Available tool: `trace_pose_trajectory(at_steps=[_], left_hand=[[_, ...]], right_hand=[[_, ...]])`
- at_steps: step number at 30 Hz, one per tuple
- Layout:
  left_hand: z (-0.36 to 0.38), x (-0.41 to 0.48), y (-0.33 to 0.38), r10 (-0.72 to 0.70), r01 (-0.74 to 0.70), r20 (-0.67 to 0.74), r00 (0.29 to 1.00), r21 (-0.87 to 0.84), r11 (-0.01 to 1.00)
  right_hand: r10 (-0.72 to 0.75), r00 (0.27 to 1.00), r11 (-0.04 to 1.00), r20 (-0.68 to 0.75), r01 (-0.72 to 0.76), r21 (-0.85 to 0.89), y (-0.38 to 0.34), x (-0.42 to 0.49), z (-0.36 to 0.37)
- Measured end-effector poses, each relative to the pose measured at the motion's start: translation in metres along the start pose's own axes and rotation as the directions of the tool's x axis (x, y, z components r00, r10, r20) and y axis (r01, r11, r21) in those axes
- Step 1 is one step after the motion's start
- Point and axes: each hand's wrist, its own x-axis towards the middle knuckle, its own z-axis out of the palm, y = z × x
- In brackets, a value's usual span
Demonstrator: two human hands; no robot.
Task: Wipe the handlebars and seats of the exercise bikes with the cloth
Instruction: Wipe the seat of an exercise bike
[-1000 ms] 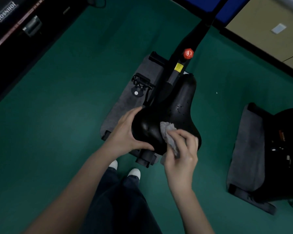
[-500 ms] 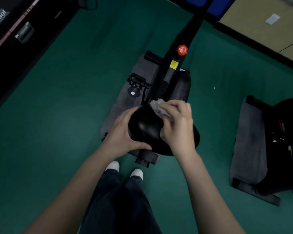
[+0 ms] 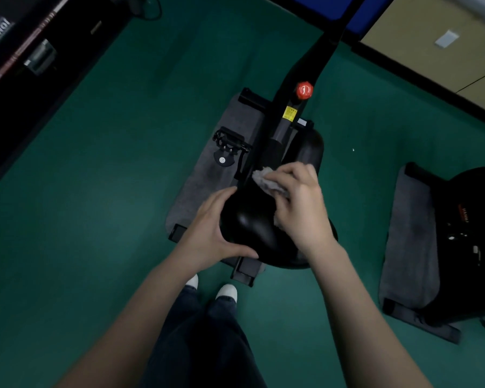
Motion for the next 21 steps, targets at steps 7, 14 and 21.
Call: trace_pose_trajectory(at_steps=[7, 14, 21], left_hand=[[-0.005, 0.005, 0.001, 0.023, -0.023, 0.019, 1.0, 0.011, 1.0], [-0.002, 0.014, 0.013, 0.077, -0.082, 0.078, 0.994, 0.075, 0.994], [-0.002, 0.015, 0.009, 0.094, -0.099, 0.084, 0.992, 0.067, 0.993]], right_hand=[[-0.048, 0.998, 0.996, -0.034, 0.051, 0.077, -0.005, -0.001, 0.011], [0.201, 0.939, 0.971, -0.279, -0.155, 0.179, 0.023, -0.028, 0.003], [0.306, 0.888, 0.925, -0.344, -0.19, 0.33, 0.038, 0.0, -0.001]])
